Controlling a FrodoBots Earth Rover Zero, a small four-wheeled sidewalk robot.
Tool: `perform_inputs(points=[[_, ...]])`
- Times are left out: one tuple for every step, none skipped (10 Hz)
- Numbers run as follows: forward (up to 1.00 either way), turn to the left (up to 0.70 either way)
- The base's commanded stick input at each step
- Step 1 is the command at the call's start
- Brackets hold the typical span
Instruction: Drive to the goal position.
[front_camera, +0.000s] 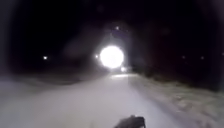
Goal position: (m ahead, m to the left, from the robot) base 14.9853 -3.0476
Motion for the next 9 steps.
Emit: perform_inputs(points=[[1.0,0.0],[1.0,0.0],[1.0,0.0],[1.0,0.0],[1.0,0.0],[1.0,0.0],[1.0,0.0],[1.0,0.0],[1.0,0.0]])
